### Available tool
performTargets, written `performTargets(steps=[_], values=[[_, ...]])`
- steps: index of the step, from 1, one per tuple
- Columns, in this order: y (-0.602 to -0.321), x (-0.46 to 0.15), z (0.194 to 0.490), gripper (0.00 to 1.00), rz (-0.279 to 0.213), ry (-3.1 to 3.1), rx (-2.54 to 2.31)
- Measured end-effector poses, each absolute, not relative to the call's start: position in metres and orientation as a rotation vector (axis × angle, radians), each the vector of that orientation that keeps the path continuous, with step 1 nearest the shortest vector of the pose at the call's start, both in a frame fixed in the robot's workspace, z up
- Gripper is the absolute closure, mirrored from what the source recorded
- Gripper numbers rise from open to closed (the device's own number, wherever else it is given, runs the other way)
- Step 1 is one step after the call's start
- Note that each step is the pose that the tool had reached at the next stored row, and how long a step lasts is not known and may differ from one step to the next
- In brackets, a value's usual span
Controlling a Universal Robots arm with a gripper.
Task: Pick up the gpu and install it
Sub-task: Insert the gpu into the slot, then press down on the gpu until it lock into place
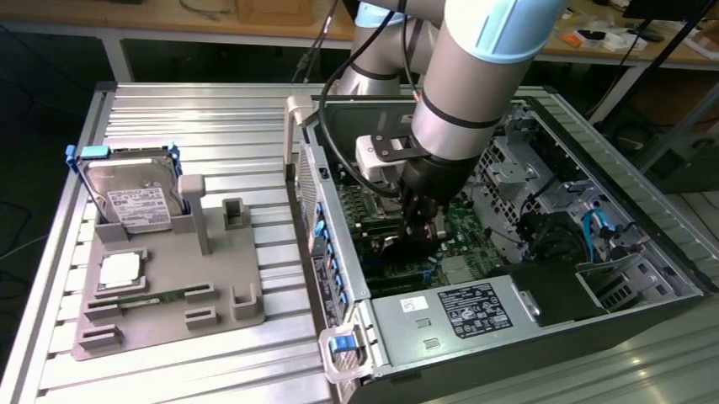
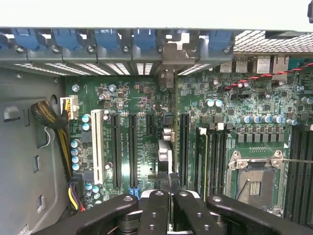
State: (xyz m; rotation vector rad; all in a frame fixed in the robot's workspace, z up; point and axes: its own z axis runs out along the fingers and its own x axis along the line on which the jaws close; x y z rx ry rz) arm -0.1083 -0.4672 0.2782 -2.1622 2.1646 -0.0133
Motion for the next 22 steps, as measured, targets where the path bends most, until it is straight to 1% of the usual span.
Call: performTargets(steps=[12,22], values=[[-0.466,-0.108,0.278,0.89,-0.013,2.165,-2.162],[-0.466,-0.123,0.278,0.89,-0.013,2.164,-2.162]])
